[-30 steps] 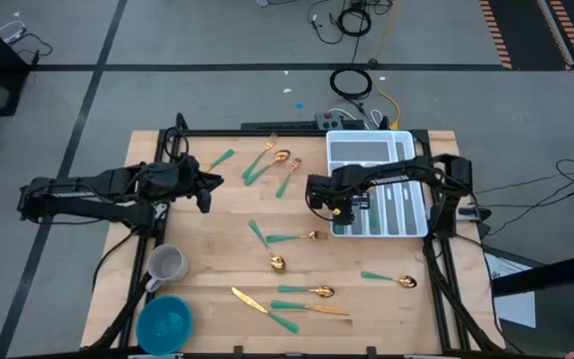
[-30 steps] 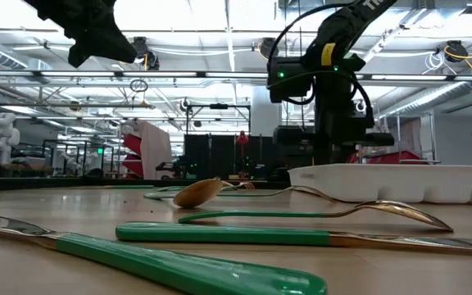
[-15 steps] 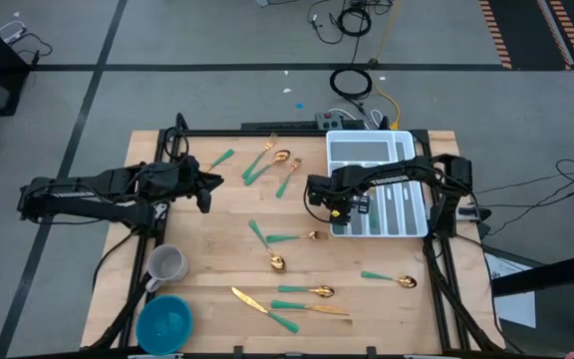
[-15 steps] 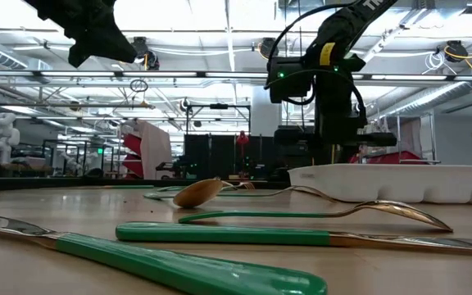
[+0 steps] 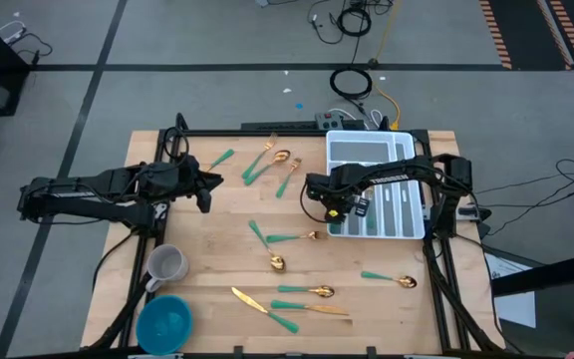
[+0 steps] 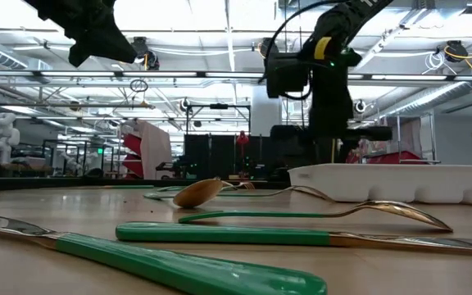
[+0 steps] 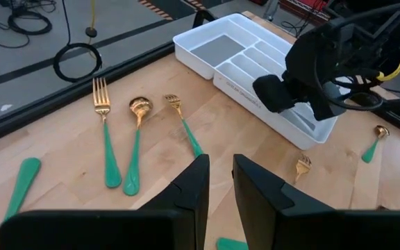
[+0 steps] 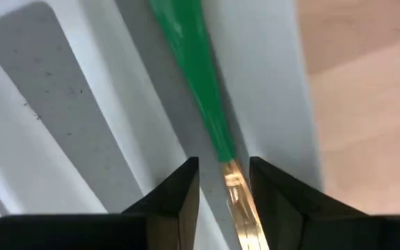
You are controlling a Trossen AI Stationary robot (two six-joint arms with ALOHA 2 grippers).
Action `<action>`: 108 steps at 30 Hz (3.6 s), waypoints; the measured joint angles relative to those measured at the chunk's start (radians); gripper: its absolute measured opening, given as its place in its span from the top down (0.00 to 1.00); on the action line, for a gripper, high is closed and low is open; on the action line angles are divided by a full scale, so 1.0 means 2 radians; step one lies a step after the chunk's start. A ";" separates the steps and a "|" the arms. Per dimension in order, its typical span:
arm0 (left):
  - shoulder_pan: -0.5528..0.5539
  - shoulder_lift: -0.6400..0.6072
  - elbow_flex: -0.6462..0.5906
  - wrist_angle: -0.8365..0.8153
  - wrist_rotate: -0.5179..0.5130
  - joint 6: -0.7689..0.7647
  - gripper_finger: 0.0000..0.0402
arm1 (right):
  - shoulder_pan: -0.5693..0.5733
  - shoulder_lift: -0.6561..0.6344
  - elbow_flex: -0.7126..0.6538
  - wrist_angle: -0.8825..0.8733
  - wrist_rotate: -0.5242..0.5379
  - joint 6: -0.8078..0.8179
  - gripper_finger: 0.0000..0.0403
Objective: Sort silverware
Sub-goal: Put the middle green table knife into the white cutlery tray, then put the top right green fork into the white cutlery tray
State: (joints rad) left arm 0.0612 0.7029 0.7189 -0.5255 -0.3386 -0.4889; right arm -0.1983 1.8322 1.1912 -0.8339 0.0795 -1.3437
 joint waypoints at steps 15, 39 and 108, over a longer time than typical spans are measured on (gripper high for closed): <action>0.000 0.000 0.000 0.001 -0.009 -0.001 0.82 | -0.032 -0.060 0.103 0.043 -0.003 0.038 0.71; 0.002 0.000 0.000 0.000 -0.078 -0.041 0.82 | -0.139 0.219 0.571 -0.105 -0.087 0.283 0.71; 0.002 0.000 0.000 -0.034 -0.069 -0.040 0.82 | -0.090 0.313 0.486 -0.141 0.003 0.086 0.71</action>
State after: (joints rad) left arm 0.0658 0.7031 0.7189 -0.5939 -0.4761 -0.5694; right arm -0.3779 2.4577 2.1632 -1.1161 0.0849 -1.1709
